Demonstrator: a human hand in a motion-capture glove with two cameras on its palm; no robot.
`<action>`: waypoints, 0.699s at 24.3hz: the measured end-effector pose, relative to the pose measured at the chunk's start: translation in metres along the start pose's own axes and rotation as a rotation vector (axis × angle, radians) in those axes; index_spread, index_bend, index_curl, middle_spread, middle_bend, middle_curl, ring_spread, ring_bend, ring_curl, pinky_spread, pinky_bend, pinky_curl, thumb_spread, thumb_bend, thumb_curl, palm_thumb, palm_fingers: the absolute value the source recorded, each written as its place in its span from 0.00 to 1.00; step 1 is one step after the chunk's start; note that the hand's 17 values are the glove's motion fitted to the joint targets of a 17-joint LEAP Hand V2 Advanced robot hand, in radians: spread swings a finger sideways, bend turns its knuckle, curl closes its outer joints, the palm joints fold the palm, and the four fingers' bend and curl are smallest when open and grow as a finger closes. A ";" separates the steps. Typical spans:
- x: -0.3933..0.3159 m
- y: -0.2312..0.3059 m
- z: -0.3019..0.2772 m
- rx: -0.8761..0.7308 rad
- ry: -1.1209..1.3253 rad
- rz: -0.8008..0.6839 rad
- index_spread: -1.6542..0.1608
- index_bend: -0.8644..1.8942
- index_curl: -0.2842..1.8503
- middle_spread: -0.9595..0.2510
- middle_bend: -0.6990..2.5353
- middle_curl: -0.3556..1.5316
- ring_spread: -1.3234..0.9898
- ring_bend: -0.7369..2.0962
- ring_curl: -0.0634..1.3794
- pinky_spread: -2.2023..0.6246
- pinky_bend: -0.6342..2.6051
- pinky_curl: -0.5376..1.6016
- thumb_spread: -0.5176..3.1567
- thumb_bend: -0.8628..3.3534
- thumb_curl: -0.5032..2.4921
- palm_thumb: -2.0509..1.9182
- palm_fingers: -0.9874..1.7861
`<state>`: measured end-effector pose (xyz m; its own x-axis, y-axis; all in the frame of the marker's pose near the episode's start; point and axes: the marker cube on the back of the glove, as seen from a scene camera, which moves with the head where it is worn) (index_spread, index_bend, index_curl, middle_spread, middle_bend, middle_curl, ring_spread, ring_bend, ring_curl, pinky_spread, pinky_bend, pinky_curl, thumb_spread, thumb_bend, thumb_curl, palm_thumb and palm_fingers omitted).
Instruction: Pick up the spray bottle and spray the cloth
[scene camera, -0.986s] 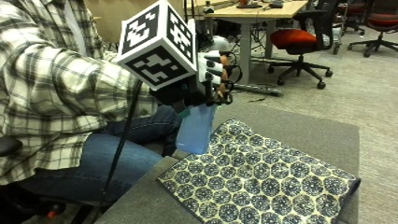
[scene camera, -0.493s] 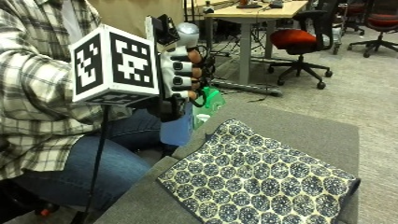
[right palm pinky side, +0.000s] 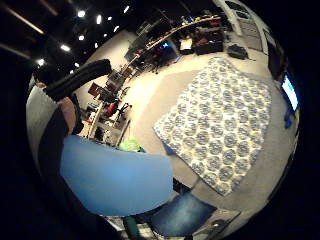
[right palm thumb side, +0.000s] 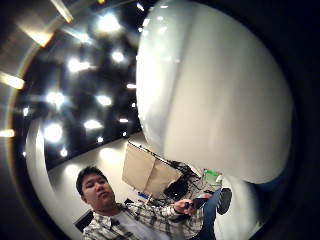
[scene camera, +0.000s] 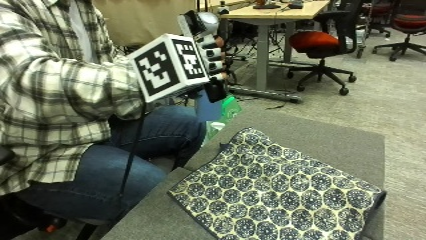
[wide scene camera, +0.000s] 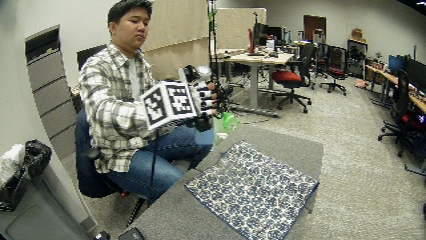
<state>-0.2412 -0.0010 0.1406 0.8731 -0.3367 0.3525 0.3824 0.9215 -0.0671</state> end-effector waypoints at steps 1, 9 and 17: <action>0.000 -0.001 0.014 -0.019 -0.026 -0.005 0.77 0.41 0.44 0.69 0.40 0.49 0.49 0.47 0.39 0.73 0.33 0.44 0.19 0.20 0.44 0.79 0.81; 0.017 -0.019 0.117 -0.103 -0.145 -0.007 0.77 0.40 0.44 0.70 0.40 0.48 0.49 0.47 0.39 0.73 0.33 0.44 0.19 0.20 0.44 0.79 0.81; 0.044 -0.039 0.182 -0.140 -0.182 -0.003 0.77 0.39 0.44 0.70 0.39 0.48 0.49 0.46 0.39 0.73 0.32 0.44 0.20 0.20 0.44 0.80 0.80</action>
<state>-0.2729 -0.0160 0.3284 0.8077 -0.2875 0.5148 0.4346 0.8803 -0.1904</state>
